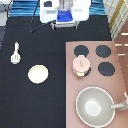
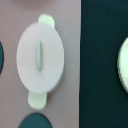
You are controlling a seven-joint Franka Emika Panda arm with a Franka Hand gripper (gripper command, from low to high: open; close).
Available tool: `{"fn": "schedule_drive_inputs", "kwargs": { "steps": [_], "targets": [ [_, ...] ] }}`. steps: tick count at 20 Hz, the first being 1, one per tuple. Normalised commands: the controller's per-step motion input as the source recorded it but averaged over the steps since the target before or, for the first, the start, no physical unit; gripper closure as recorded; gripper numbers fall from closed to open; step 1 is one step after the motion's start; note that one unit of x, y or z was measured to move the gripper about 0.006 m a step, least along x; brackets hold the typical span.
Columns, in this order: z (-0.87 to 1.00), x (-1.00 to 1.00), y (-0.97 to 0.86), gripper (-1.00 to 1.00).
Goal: Take the lid off the pot, put the pot on the plate, and use the tool to push the pot to the front of the table.
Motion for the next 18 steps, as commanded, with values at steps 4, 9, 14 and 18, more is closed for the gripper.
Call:
{"fn": "schedule_drive_inputs", "kwargs": {
  "steps": [4, 9, 14, 18],
  "targets": [
    [0.44, 1.0, 0.43, -1.0],
    [0.36, 0.97, 0.49, -1.0],
    [0.15, 0.81, 0.59, -1.0],
    [-0.02, 0.65, 0.66, -1.0]
  ]
}}
